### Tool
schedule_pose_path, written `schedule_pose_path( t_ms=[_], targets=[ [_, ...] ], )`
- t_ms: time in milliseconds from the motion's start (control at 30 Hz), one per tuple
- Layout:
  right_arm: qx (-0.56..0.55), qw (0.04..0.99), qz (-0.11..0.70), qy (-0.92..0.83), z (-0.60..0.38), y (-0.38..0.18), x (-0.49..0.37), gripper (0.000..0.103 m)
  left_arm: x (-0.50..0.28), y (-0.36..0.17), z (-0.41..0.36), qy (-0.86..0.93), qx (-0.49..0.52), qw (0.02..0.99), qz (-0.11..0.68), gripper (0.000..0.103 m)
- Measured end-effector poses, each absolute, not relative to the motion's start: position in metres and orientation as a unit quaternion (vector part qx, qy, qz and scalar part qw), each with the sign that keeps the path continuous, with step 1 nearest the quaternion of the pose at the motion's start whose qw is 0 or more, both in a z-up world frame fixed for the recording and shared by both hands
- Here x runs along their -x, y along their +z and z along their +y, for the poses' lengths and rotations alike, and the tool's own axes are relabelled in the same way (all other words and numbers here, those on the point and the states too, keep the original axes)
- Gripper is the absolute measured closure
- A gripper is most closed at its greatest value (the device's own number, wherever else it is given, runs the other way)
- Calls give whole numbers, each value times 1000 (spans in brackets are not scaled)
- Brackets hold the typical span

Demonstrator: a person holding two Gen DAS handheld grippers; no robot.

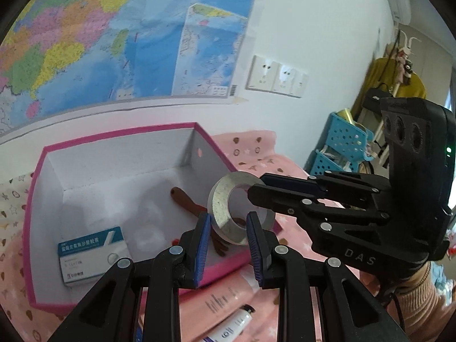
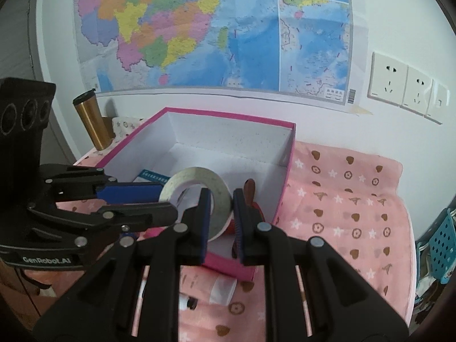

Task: Organize rigid objects
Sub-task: 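Carry the tape roll into the magenta box and open the right gripper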

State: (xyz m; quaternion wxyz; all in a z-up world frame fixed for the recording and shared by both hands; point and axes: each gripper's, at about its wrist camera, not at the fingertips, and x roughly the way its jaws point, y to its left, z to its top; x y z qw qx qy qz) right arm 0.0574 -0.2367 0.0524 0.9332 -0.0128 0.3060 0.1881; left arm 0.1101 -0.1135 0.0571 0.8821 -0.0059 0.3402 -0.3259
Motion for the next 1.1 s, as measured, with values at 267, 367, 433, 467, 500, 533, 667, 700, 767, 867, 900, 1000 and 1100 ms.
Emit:
schedule_pose_path(
  t_ms=[267, 367, 433, 467, 500, 533, 667, 700, 767, 867, 900, 1000, 1100],
  targets=[
    [5, 922, 344, 178, -234, 33, -85, 86, -133, 40, -117, -310, 11, 875, 372, 77],
    [1, 918, 356, 175, -234, 26, -89, 86, -138, 33, -119, -304, 10, 872, 384, 77],
    [3, 917, 363, 165, -232, 21, -91, 85, -142, 30, -120, -301, 11, 869, 391, 77],
    [4, 919, 362, 159, -232, 20, -90, 84, -143, 29, -120, -300, 11, 869, 394, 77],
    [6, 920, 362, 151, -232, 19, -91, 83, -144, 27, -120, -299, 13, 869, 395, 77],
    [6, 920, 363, 145, -233, 18, -91, 83, -145, 27, -119, -298, 13, 869, 395, 77],
    [-10, 923, 356, 149, -240, 21, -85, 82, -137, 29, -112, -294, 9, 877, 381, 77],
    [-13, 924, 351, 151, -241, 22, -81, 81, -133, 31, -109, -293, 7, 880, 375, 77],
    [-18, 926, 344, 155, -244, 25, -74, 79, -126, 34, -104, -295, 8, 884, 362, 75],
    [-31, 929, 330, 165, -249, 31, -58, 77, -108, 39, -93, -296, 9, 893, 338, 70],
    [-35, 930, 324, 170, -252, 32, -52, 76, -104, 41, -89, -294, 9, 896, 332, 68],
    [-50, 930, 313, 187, -255, 34, -35, 66, -87, 44, -76, -295, 14, 902, 313, 62],
    [-71, 926, 310, 203, -259, 27, -16, 57, -71, 43, -61, -291, 18, 906, 307, 54]
  ],
)
